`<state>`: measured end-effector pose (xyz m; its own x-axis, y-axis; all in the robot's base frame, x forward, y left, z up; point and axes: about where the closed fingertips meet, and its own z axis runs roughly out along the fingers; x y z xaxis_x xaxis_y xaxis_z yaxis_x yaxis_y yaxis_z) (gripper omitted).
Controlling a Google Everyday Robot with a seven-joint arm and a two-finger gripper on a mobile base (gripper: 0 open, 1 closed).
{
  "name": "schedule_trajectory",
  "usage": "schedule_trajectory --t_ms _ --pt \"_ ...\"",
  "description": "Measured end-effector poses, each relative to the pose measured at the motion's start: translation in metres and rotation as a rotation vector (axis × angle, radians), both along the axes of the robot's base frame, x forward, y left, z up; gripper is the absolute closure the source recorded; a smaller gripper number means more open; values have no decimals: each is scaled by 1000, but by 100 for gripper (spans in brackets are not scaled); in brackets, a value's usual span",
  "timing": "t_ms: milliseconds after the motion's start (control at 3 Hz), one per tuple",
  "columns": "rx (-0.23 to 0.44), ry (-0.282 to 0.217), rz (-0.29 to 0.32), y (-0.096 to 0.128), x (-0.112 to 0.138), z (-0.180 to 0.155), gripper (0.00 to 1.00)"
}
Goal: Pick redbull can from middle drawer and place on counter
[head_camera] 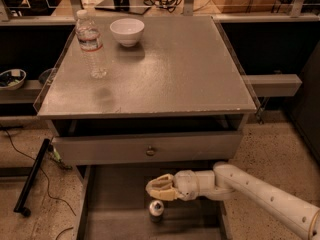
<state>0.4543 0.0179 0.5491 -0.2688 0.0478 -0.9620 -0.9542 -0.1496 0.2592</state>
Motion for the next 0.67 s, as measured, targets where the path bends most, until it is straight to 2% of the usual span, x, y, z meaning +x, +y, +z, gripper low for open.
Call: schedule_trajectory --t_ms 333,667 --pt "2 2 3 0 0 2 100" --pt "2 2 3 0 0 2 86"
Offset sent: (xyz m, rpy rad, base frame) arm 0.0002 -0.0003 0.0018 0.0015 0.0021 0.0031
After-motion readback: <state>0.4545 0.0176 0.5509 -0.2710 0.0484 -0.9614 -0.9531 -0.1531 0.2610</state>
